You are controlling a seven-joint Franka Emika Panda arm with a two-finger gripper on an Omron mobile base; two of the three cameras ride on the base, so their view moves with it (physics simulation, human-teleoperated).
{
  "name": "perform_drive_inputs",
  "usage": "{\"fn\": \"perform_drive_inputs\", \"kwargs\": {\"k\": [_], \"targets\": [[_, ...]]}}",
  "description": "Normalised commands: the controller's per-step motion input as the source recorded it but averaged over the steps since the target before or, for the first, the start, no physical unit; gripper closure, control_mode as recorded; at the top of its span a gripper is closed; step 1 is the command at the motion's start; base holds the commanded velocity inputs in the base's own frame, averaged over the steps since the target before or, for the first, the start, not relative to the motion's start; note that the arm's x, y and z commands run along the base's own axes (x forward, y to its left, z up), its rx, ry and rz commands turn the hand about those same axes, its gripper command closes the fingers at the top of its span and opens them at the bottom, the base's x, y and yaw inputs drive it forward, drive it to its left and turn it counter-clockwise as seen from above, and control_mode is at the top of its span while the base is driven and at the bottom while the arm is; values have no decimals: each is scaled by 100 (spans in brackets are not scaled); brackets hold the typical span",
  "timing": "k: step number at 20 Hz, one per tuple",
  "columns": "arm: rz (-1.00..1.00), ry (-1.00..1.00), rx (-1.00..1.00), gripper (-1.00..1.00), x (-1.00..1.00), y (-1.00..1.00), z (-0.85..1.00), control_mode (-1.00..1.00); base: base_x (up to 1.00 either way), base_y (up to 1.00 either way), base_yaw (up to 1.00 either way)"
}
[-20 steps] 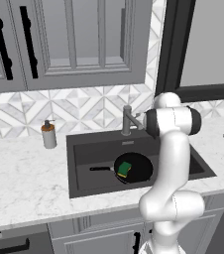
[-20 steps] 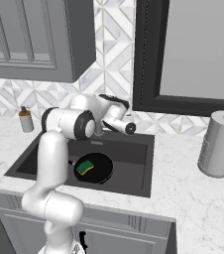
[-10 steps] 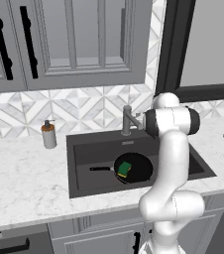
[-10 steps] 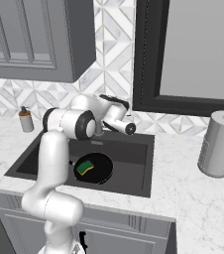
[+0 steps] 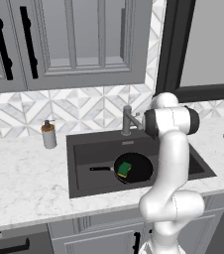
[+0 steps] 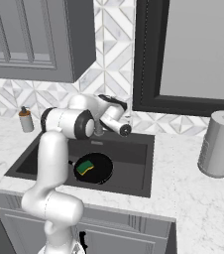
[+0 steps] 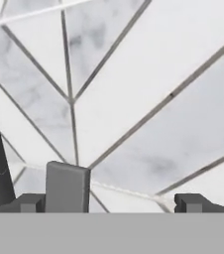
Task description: Pick the pan and sponge and place them into the sink. Then turn on the water.
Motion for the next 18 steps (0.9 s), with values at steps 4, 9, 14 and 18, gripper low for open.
{"fn": "perform_drive_inputs", "kwargs": {"k": [4, 9, 14, 18], "targets": [[-12, 0, 0, -100, 27, -32, 0, -100, 0, 0, 0], [-3, 4, 0, -100, 31, -67, 0, -100, 0, 0, 0], [0, 7, 0, -100, 25, -100, 0, -100, 0, 0, 0], [0, 8, 0, -100, 12, -100, 0, -100, 0, 0, 0]]}}
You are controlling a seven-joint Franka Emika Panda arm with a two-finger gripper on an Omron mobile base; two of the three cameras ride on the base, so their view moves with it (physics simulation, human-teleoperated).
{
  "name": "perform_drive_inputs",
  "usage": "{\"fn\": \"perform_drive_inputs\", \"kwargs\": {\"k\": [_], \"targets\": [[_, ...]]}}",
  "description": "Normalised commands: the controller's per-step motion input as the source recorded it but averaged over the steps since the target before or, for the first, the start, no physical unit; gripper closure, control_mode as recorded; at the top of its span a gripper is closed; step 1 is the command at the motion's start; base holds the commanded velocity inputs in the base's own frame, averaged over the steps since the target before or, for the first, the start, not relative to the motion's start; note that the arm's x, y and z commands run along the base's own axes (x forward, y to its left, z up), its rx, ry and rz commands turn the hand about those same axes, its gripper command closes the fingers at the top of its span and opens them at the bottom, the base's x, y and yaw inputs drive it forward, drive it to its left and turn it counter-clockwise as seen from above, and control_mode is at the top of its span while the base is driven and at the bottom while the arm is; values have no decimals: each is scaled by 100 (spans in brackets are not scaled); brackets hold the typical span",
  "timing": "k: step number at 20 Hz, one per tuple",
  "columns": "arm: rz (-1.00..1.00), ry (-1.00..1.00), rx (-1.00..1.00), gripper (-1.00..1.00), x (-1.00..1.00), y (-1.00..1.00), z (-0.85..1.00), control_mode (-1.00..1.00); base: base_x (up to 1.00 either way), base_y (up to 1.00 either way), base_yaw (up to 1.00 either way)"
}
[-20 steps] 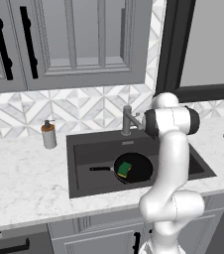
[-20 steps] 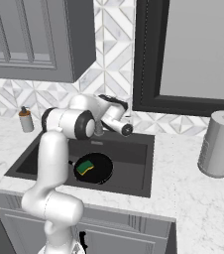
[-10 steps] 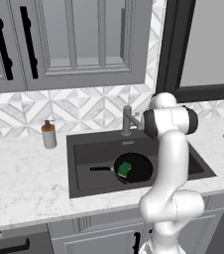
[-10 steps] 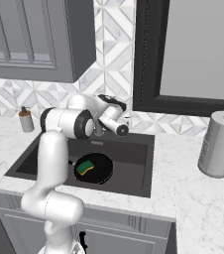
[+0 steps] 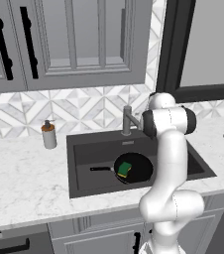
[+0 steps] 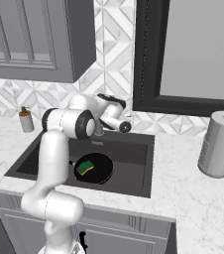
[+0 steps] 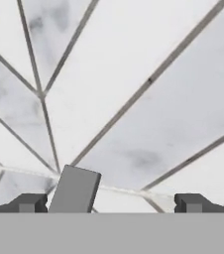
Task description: Pick the pan and sponge and place them into the sink. Then turn on the water.
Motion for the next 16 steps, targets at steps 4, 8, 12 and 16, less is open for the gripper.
{"fn": "perform_drive_inputs", "kwargs": {"k": [4, 8, 12, 16], "targets": [[-8, 9, 0, -100, 0, -100, 0, -100, 0, 0, 0], [-11, 10, 0, -100, 0, -100, 0, -100, 0, 0, 0], [-14, 12, 0, -100, 0, -100, 0, -100, 0, 0, 0], [-22, 13, -6, -100, 0, -65, 13, -100, 0, 0, 0]]}}
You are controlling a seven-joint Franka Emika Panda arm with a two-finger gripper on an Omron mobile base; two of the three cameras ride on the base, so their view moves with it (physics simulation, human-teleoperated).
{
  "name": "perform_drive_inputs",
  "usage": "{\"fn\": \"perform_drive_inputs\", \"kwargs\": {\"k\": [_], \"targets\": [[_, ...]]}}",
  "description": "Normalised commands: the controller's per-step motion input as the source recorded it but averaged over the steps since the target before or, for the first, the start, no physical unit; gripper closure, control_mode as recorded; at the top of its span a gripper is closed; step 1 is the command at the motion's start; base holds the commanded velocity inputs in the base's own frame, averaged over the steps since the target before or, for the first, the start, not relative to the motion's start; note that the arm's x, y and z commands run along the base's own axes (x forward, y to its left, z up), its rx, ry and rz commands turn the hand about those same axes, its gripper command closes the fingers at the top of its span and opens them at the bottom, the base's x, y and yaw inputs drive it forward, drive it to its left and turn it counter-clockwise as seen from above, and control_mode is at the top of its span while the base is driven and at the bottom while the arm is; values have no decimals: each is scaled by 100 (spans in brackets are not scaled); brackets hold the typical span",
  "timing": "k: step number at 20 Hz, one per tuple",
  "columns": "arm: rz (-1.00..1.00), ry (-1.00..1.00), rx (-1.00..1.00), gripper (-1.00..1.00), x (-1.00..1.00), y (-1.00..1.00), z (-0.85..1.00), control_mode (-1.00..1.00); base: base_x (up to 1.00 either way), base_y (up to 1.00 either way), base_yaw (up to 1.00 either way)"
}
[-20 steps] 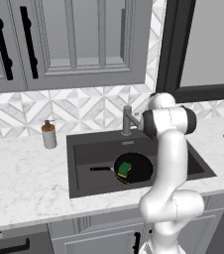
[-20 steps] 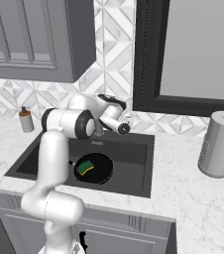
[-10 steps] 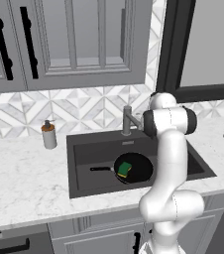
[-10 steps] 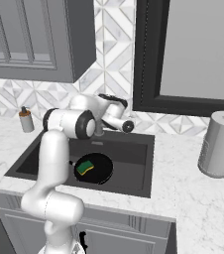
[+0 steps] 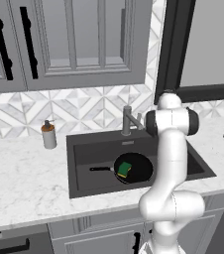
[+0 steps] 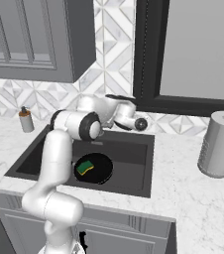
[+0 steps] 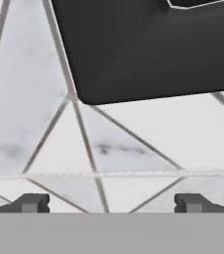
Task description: Pick the pan and sponge and place them into the sink. Then turn on the water.
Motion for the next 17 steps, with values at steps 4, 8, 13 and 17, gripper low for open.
{"fn": "perform_drive_inputs", "kwargs": {"k": [4, 8, 13, 17], "targets": [[-11, 1, -20, -100, -69, 6, 19, -100, 0, 0, 0], [-8, 0, -22, -100, -100, 30, 2, -100, 0, 0, 0], [-3, -1, -12, -100, -100, 10, 2, -100, 0, 0, 0], [-4, -7, -1, -100, -100, -4, 41, -100, 0, 0, 0]]}}
